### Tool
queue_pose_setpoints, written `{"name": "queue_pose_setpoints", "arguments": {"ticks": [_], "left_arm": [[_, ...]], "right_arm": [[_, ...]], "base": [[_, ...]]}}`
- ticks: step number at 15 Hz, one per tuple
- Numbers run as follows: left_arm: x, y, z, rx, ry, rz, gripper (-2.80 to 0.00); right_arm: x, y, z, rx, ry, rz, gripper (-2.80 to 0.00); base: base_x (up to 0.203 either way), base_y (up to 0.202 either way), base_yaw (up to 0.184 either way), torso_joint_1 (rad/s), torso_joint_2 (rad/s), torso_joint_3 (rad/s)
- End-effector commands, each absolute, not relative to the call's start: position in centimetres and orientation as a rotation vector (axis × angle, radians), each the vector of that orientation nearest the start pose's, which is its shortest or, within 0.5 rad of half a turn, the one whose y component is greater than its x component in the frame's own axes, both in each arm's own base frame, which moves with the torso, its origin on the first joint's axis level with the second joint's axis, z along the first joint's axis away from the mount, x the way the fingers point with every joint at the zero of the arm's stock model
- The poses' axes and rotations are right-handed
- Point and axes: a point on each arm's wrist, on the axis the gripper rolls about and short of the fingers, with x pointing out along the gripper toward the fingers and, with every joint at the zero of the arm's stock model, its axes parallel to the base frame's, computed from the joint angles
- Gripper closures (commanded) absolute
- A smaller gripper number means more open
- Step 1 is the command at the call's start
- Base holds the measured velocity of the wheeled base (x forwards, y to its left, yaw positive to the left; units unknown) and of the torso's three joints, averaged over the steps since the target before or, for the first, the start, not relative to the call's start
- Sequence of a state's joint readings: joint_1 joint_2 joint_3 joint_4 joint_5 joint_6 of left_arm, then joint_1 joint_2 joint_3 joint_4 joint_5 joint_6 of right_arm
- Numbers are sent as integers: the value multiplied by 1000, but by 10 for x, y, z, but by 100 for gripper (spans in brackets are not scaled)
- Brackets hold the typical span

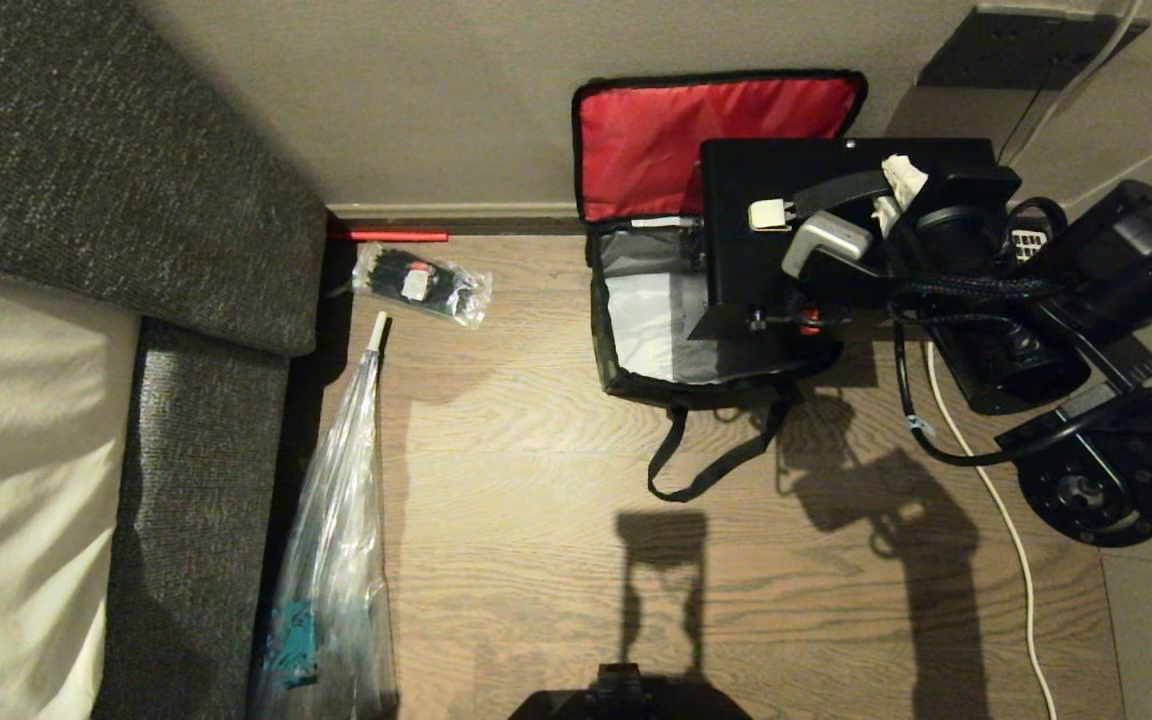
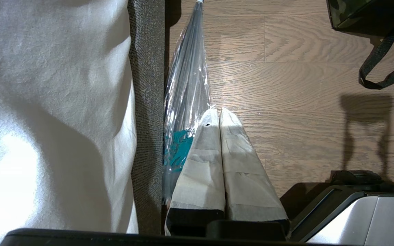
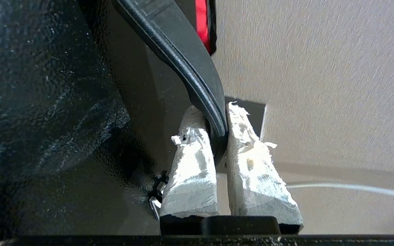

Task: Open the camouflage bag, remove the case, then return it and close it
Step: Release the handle

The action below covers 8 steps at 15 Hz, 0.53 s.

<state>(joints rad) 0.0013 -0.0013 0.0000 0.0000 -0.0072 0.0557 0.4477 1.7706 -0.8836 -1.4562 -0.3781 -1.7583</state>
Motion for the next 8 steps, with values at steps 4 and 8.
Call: {"name": "queue_pose_setpoints", "arguments": {"ticks": [4,8], "left_arm": [[-23,0,75,57,1,-6,0],[-23,0,75,55,1,-6,0]], "right_arm": [[282,128,262,-1501,-416,-385,0],[279,127,260,-1516,-398,-360,0]], "base": [[0,0,0,0,0,0],[0,0,0,0,0,0]]}}
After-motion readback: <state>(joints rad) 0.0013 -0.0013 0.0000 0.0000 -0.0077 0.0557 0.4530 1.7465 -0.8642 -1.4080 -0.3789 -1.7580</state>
